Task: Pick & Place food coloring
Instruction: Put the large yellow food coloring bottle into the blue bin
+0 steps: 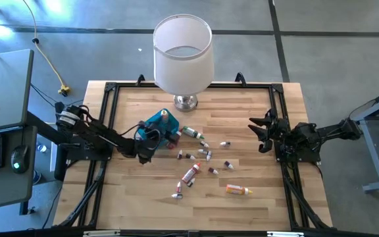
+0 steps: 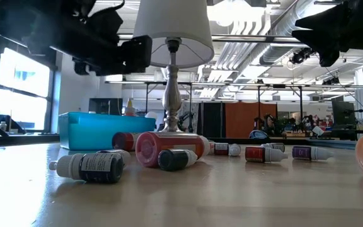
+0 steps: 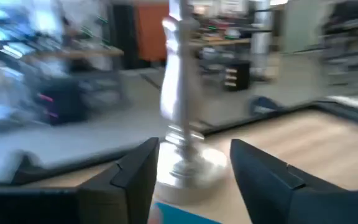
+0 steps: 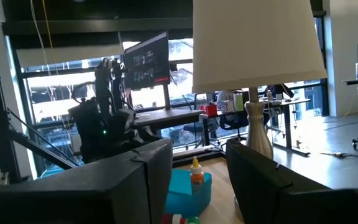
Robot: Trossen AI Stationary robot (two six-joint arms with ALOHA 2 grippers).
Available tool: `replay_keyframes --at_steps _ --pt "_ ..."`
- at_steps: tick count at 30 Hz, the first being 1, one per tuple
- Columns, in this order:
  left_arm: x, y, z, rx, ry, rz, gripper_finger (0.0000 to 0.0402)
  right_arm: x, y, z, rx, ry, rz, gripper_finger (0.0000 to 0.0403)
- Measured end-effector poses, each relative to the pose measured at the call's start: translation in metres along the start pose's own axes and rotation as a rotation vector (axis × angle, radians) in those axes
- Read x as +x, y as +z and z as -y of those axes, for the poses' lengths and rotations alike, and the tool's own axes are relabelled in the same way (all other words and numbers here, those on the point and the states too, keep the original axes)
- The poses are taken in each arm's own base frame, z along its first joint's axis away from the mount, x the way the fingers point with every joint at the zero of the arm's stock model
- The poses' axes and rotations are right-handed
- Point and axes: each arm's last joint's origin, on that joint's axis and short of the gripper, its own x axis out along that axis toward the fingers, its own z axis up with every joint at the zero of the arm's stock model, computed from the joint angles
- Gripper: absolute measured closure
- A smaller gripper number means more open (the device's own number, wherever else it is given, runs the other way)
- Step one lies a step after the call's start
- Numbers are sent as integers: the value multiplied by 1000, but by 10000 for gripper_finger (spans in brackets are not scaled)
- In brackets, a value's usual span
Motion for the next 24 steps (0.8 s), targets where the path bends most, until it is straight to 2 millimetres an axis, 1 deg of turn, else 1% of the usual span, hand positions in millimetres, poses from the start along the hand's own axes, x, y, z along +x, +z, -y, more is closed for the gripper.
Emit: replay_keyframes --at_steps 2,4,7,8,12,15,18,24 --pt "4 -6 -2 -42 2 -21 252 0 0 0 0 0 0 258" --pt "10 -13 -7 -48 24 -44 297 0 0 0 0 0 0 258" --pt "20 -22 -12 -72 -13 -121 375 0 0 0 0 0 0 258" --pt "25 -25 -14 -89 -28 -154 388 0 0 0 0 0 0 258" --pt "40 -32 -24 -177 -30 -257 384 0 0 0 0 0 0 258" --pt "47 -35 -28 -213 -38 -319 397 0 0 0 -2 0 0 258" --pt "50 -37 -30 -224 -36 -348 397 0 0 0 -5 0 0 258" --pt "49 -39 -31 -234 -35 -369 400 0 0 0 -6 0 0 258"
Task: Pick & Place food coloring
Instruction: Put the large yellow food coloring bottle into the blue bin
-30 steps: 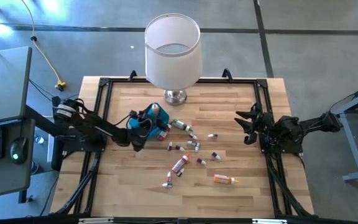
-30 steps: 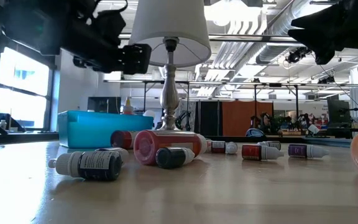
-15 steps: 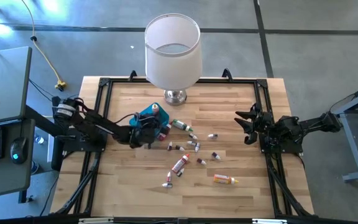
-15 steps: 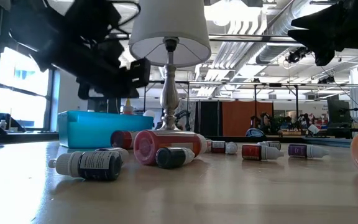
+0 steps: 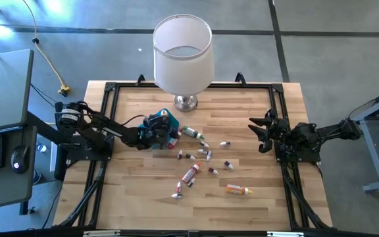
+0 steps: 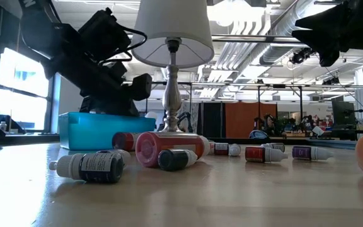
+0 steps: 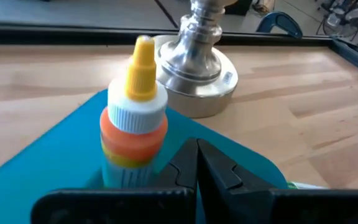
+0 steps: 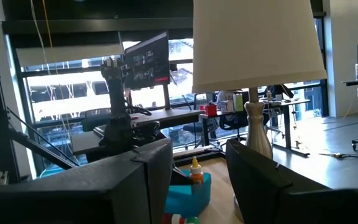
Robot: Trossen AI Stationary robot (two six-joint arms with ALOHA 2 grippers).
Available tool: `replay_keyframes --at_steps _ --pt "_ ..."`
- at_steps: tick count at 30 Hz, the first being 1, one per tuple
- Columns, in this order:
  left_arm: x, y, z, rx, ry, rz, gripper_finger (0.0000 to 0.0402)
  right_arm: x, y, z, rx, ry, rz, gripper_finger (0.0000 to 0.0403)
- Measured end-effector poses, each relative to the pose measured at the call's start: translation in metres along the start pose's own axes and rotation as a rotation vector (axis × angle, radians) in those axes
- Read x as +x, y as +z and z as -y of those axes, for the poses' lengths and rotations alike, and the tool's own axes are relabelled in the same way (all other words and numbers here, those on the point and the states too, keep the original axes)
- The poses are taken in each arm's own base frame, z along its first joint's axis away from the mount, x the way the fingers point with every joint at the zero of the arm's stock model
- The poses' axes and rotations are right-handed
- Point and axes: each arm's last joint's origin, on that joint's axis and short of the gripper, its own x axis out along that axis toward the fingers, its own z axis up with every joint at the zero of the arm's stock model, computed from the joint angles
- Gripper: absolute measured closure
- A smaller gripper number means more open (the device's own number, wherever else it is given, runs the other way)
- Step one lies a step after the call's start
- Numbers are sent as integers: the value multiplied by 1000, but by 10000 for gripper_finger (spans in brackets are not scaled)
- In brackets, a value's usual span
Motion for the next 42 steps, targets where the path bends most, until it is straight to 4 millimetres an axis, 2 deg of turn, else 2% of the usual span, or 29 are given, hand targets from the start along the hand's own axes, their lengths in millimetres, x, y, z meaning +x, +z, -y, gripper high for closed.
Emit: replay_keyframes --at_steps 11,18,26,42 --pt "-3 -4 4 -12 -95 -103 401 0 0 0 -1 0 0 258" --pt "-9 -8 5 3 -79 -88 401 0 0 0 -1 0 0 258" --pt "-9 -10 2 7 -55 -97 401 0 -4 0 111 -2 -41 258" --pt "-8 -11 1 31 -45 -103 401 -1 -11 0 161 -8 -107 258"
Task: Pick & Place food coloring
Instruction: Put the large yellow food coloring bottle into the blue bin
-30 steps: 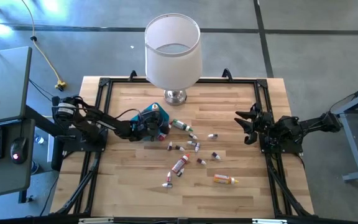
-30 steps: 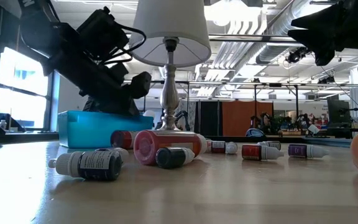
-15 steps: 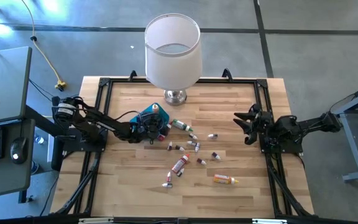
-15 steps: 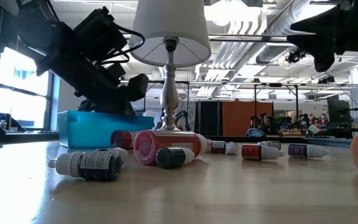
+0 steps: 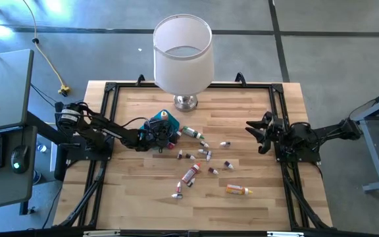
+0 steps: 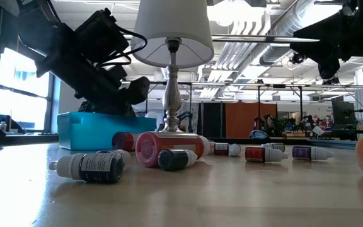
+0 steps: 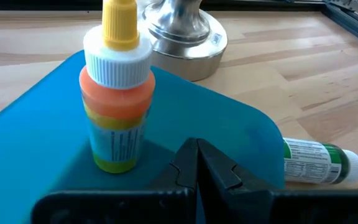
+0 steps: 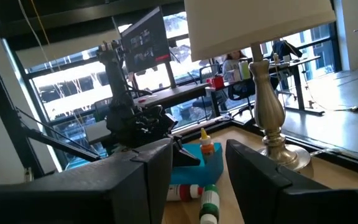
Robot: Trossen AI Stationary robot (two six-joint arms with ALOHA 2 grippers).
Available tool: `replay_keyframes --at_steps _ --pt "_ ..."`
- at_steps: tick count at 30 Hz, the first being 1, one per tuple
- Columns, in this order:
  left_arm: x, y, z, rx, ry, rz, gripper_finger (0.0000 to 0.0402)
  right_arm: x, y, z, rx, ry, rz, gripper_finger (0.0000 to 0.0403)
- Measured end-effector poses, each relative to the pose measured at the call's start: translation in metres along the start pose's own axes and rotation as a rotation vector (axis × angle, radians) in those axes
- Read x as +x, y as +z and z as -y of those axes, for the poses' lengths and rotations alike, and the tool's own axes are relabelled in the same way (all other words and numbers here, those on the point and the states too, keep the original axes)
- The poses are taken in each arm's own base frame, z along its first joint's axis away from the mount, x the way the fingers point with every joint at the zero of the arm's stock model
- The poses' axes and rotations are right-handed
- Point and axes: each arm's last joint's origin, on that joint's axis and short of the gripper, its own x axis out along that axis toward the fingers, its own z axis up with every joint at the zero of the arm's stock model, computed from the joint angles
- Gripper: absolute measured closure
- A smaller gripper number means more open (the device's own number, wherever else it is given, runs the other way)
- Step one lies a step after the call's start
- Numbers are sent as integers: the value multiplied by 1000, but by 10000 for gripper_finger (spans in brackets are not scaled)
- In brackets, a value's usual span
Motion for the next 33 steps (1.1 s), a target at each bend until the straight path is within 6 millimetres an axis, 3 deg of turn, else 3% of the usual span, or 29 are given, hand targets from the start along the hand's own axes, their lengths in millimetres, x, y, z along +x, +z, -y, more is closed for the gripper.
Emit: replay_keyframes --at_steps 26,33 --pt "0 -1 -1 17 13 -7 401 0 0 0 12 0 -4 258" --pt "0 14 19 69 -23 20 401 0 0 0 12 0 -4 258"
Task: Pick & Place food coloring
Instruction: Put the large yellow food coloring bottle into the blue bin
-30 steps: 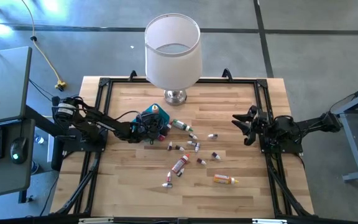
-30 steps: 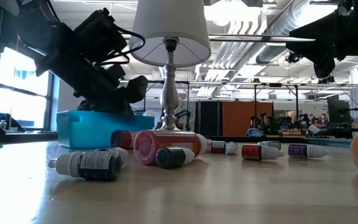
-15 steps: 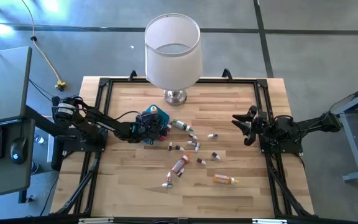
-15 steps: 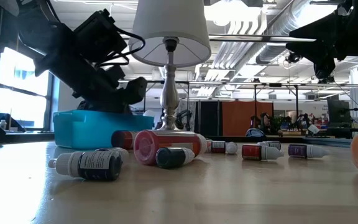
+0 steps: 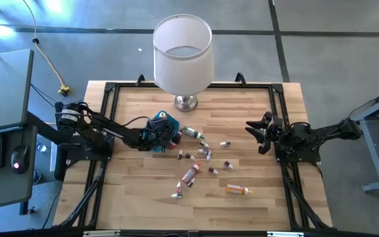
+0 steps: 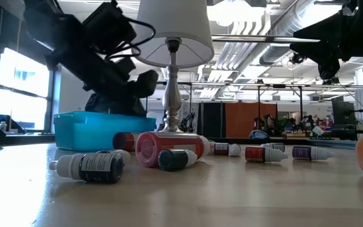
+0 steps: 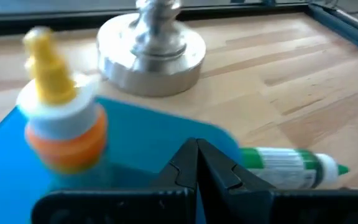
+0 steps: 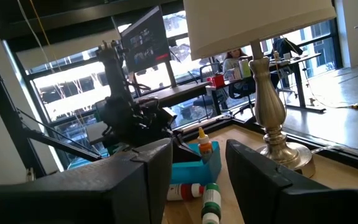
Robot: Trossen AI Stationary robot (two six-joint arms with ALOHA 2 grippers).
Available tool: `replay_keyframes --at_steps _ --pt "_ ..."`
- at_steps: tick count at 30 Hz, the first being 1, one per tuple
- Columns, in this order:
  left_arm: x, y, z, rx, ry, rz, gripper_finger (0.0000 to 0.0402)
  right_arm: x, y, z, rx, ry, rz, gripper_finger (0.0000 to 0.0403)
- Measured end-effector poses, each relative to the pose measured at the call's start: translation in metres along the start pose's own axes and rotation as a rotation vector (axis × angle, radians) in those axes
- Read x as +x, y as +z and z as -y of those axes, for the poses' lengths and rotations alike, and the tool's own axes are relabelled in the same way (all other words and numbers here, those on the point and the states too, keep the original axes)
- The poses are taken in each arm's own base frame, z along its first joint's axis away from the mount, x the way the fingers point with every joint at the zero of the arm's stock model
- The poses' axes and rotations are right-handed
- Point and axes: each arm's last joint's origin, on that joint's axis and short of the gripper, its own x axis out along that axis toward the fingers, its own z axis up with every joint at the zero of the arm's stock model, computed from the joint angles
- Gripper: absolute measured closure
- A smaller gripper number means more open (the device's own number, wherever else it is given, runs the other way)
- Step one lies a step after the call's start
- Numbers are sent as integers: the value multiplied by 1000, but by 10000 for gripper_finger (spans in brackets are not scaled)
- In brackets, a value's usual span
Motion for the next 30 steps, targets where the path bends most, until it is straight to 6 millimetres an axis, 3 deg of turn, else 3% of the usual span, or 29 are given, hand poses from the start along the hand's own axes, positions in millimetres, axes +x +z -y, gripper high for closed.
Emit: replay_keyframes --at_steps 6,13,30 --pt "-1 16 18 81 36 -67 401 0 0 0 0 -1 -4 258" --pt "-24 24 30 121 173 -133 401 0 -3 1 18 -8 -32 258" --pt "-24 7 2 60 301 -171 401 0 -3 1 38 -26 -27 258"
